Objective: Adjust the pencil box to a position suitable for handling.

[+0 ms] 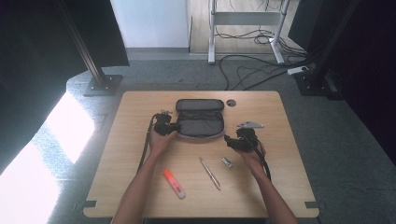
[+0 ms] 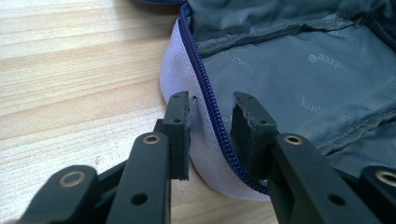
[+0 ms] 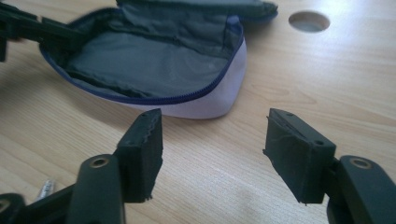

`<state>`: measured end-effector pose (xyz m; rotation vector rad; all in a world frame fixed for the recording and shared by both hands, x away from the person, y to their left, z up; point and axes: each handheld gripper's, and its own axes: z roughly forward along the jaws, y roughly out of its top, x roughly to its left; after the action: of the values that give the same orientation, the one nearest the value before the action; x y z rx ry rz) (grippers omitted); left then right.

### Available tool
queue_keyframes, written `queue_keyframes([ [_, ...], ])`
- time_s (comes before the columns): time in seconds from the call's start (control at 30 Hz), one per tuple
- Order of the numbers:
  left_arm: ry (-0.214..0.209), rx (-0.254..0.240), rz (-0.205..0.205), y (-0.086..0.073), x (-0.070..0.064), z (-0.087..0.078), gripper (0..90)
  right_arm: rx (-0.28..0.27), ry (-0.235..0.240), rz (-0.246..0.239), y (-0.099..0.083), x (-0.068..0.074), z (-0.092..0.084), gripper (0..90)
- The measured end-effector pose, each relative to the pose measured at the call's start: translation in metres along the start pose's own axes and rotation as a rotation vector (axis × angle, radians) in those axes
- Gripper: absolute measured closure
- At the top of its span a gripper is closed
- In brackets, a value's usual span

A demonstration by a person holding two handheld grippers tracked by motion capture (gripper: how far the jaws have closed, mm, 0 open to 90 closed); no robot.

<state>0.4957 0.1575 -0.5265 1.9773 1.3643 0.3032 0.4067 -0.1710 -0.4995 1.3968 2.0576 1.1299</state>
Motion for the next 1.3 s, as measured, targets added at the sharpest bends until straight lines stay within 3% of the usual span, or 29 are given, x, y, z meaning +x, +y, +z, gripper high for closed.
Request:
queue_keyframes([
  [0.3,0.003,0.001,0.000,0.000,0.000,0.000,71.0,0.045,0.001,-0.019,0.012,0.002,0.016,37.8],
  [0.47,0.004,0.001,-0.003,0.000,0.001,0.001,71.8,0.027,0.005,-0.017,0.019,0.005,0.020,39.2],
  [0.97,0.005,-0.004,-0.009,0.000,0.003,0.001,74.0,0.053,-0.008,0.003,0.029,0.004,0.039,39.9],
  [1.2,0.008,-0.004,-0.005,0.000,0.003,0.002,74.4,0.046,-0.010,-0.009,0.037,0.005,0.049,41.3],
  [1.3,0.009,-0.004,-0.002,0.000,0.003,0.002,74.4,0.068,-0.018,-0.006,0.040,0.004,0.054,41.4],
])
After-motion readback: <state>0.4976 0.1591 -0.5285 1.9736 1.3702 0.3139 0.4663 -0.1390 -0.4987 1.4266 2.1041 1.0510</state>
